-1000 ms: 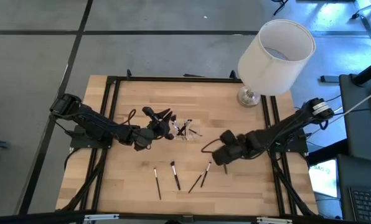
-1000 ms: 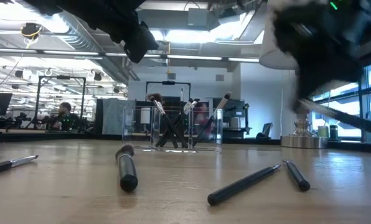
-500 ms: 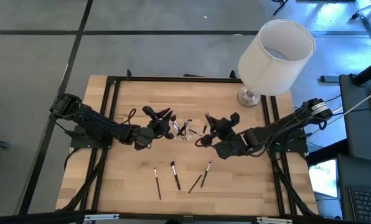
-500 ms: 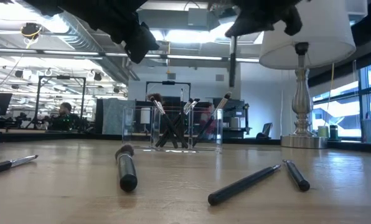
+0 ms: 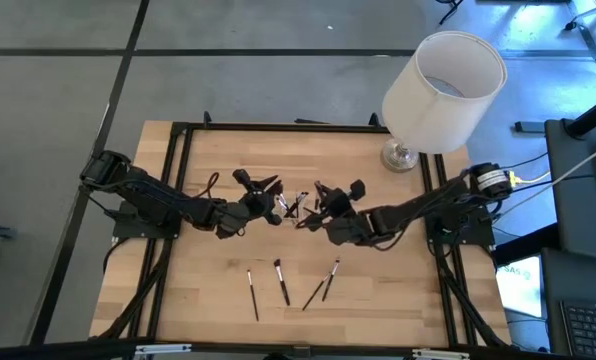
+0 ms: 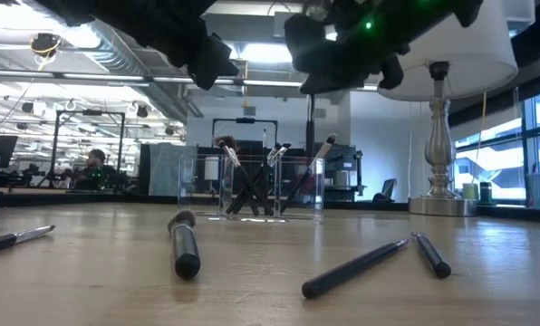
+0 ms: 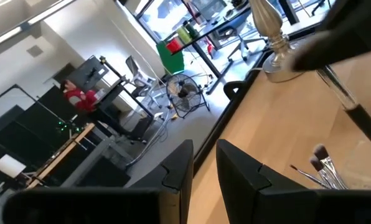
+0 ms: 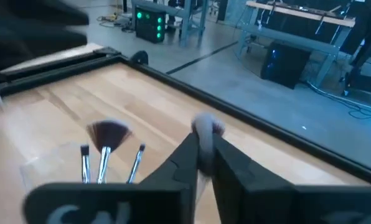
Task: Put items in baskets/containers
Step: Put the powder brush into the transparent organizer, then put the eyeshadow brush into the transparent organizer
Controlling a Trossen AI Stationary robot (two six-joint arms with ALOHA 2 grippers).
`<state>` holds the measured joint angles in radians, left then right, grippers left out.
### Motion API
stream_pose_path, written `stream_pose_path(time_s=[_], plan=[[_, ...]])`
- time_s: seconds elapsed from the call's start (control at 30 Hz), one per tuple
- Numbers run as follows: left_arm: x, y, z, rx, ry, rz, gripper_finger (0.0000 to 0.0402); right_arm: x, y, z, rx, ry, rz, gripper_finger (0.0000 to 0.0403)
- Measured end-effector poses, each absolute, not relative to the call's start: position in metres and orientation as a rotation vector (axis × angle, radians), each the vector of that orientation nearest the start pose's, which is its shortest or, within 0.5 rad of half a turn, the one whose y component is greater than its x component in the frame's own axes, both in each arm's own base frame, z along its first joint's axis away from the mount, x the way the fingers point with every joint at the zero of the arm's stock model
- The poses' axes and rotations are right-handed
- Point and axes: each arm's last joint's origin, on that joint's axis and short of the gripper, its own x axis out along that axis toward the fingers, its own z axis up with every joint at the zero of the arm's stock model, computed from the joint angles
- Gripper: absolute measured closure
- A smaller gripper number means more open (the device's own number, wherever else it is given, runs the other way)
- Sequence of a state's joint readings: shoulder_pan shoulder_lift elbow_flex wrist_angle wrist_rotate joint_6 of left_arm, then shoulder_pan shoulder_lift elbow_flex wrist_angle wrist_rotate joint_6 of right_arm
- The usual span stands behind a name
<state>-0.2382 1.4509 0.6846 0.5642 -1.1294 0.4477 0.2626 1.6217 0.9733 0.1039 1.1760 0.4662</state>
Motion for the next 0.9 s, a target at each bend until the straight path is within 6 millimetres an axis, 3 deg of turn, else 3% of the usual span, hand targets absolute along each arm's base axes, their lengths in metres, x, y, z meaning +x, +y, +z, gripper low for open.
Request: stream_pose_path(time_s=[0.23,0.4,0.57,0.9], plan=[[0.283,-0.042,0.222,0.544,0.365,0.837,0.0336,0.331,0.065,0.220,0.062,0.237,-0.905,0.0301],[0.283,-0.042,0.221,0.548,0.371,0.836,0.0336,0.328,0.079,0.221,0.065,0.240,-0.844,0.0271],[0.283,-0.042,0.219,0.554,0.381,0.812,0.0336,0.324,0.089,0.224,0.019,0.255,-0.805,0.0266],[0.283,-0.042,0.213,0.447,0.368,0.752,0.0336,0.311,0.087,0.254,-0.032,0.245,-0.746,0.0265]])
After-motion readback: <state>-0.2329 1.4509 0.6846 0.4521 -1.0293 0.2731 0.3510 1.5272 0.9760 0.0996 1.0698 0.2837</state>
